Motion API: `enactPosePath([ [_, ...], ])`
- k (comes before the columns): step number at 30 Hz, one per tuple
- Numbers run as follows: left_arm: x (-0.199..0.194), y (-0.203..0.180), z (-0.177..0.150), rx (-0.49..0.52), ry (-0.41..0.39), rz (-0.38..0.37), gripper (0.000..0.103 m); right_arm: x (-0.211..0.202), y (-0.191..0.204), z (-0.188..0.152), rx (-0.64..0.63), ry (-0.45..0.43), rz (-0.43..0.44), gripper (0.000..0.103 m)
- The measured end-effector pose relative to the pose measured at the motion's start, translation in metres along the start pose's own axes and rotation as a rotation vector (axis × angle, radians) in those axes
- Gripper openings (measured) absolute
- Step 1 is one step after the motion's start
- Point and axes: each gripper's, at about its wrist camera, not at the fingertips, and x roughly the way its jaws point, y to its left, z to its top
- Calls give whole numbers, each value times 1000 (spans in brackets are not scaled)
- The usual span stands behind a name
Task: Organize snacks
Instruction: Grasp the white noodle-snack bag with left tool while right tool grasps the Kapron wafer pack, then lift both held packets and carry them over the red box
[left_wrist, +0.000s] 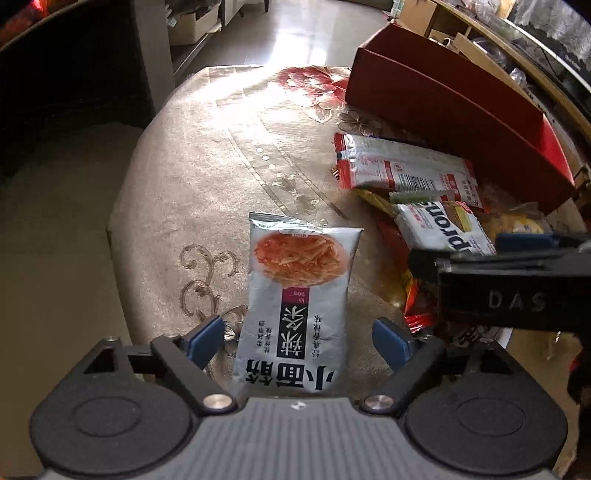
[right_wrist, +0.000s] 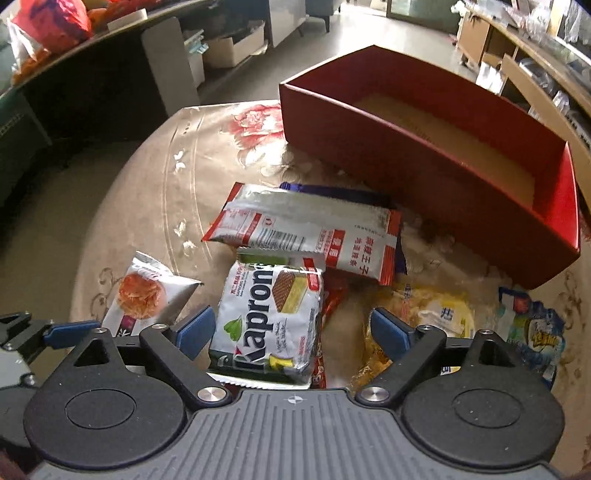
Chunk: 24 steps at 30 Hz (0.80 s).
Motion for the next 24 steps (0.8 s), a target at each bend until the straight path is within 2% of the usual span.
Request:
enactPosePath([
  [3, -1, 4, -2, -7, 0, -12, 86, 3, 1, 0, -5, 19, -24, 90],
  [6, -3, 3, -5, 4, -3, -5, 84, -1, 3, -1, -23, 10, -9, 66],
  [8, -2, 4, -2, -11, -1, -6, 83, -1, 0, -2, -5, 18, 10, 66],
  [16, -4, 1, 1, -20, -13, 2, 62, -16, -19, -9, 23, -6, 34, 65],
  [20, -3, 3, 2, -30, -10, -4, 62, -25, -24, -13, 36, -26, 44, 65],
  [24, 3, -8, 4, 1, -20, 48, 68, -34, -27, -18, 47, -39, 56, 65],
])
